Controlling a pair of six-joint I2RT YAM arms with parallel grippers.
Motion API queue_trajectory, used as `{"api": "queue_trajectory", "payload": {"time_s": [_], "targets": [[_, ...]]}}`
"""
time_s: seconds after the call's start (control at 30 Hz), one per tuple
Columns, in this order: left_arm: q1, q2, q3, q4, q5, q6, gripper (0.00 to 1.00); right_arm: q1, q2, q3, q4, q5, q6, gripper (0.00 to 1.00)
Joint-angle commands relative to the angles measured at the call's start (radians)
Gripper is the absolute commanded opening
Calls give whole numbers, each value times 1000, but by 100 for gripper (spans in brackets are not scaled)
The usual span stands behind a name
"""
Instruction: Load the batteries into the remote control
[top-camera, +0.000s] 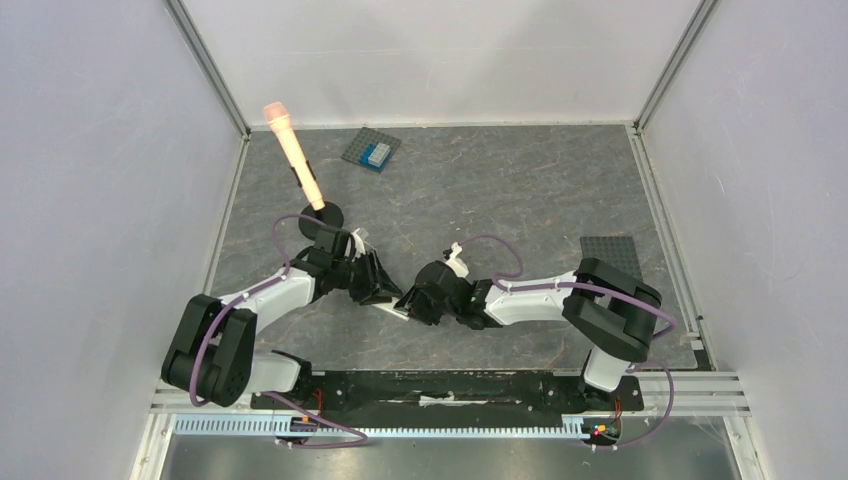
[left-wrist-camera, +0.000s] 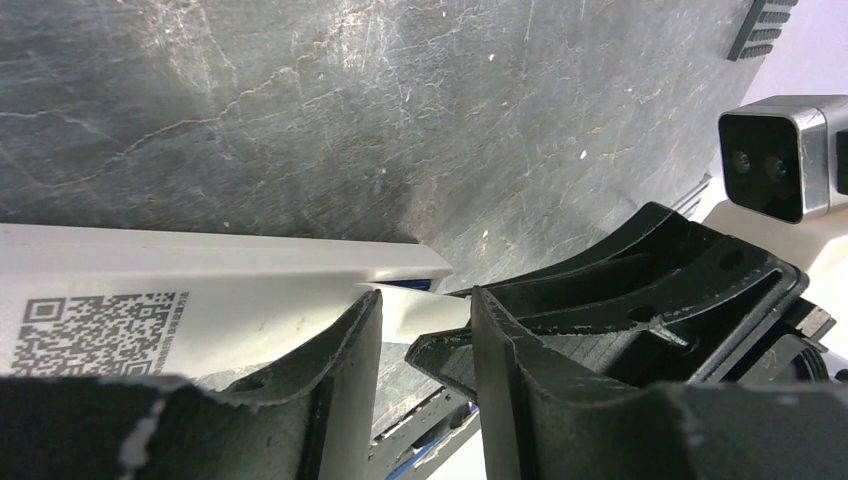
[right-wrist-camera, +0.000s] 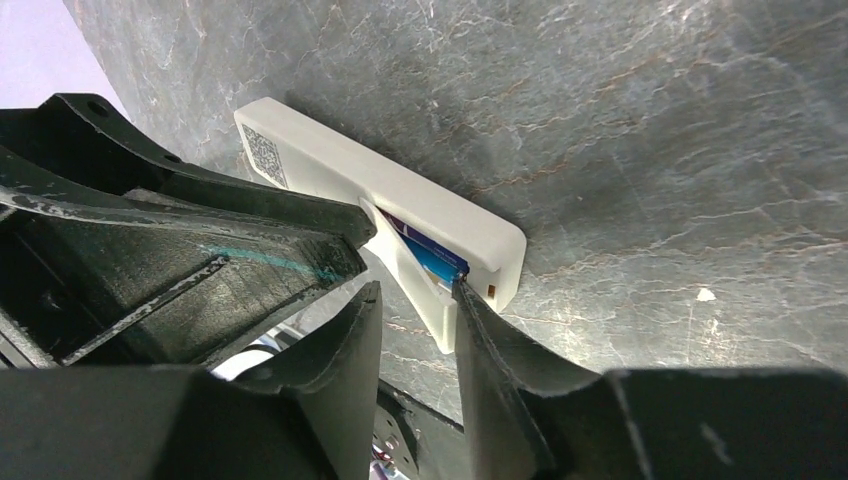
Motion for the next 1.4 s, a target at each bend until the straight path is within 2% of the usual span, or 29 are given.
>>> {"api": "queue_trajectory", "payload": {"time_s": [0.0, 0.4, 1.03, 1.17, 1.3, 1.37], "targets": [[-18, 32, 0, -53, -75, 1, 45, 0, 47, 6, -103, -13, -27, 36], [-24, 41, 14, -97, -125, 16, 44, -3, -6, 14, -139, -40, -41, 42], [-30, 49, 22, -102, -130, 23, 43, -7, -76, -7, -169, -21, -44, 42], [-31, 49, 21, -102, -128, 25, 43, -12, -65, -5, -157, -10, -58, 37], [-31, 48, 21, -102, -128, 25, 42, -20, -57, 1, -154, 3, -68, 25], [-31, 49, 22, -102, -126, 26, 42, -22, -53, 3, -153, 9, -72, 22]]}}
